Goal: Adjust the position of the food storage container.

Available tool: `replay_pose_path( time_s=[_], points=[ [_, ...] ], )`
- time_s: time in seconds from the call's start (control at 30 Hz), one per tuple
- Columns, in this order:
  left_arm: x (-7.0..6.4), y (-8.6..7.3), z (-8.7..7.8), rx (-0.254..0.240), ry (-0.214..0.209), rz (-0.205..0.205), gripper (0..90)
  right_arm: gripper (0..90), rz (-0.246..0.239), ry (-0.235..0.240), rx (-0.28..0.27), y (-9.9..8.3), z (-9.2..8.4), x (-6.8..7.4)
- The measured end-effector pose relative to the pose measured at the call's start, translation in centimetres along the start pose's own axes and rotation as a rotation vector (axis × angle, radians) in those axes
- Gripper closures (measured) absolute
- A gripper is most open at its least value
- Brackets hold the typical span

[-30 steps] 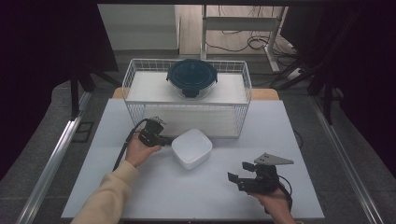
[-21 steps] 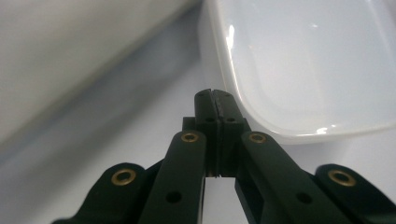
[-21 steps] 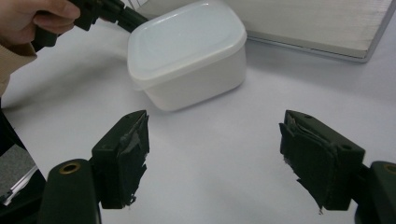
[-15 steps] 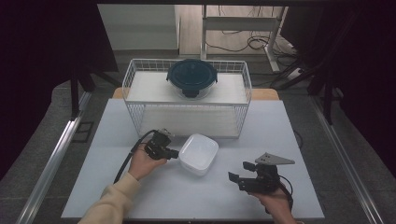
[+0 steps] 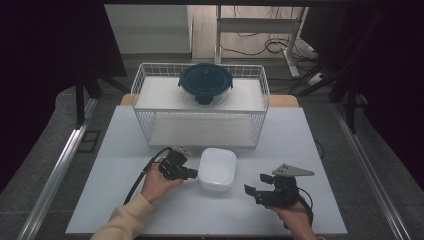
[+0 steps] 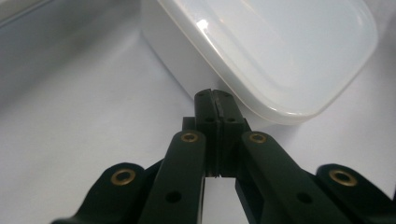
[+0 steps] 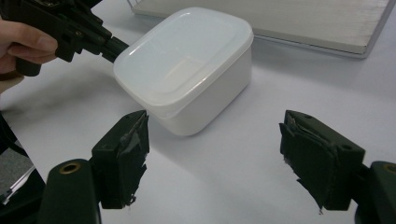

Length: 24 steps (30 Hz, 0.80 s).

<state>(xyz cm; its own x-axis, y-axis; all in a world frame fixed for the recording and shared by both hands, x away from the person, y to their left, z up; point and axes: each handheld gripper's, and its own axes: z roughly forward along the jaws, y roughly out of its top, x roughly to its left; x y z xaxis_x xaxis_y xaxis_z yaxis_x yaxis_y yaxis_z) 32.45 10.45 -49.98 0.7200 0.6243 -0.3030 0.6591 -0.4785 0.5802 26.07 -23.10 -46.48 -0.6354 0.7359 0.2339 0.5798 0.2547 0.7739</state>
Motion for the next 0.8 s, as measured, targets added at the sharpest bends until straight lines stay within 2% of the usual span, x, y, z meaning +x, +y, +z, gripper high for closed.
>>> replay_pose_path(
  time_s=[0.43,0.63,0.8],
  points=[
    [-1.7,0.5,0.7,-0.005,-0.04,0.024,90.0,23.5,-0.003,0.003,0.006,-0.1,0.1,0.1],
    [-1.3,0.4,0.5,-0.011,-0.019,0.021,90.0,23.5,0.001,0.003,0.009,-0.1,0.0,0.0],
    [-1.0,0.2,-0.4,-0.039,-0.005,-0.004,90.0,23.5,0.003,0.0,0.01,-0.1,0.1,-0.1]
  ],
)
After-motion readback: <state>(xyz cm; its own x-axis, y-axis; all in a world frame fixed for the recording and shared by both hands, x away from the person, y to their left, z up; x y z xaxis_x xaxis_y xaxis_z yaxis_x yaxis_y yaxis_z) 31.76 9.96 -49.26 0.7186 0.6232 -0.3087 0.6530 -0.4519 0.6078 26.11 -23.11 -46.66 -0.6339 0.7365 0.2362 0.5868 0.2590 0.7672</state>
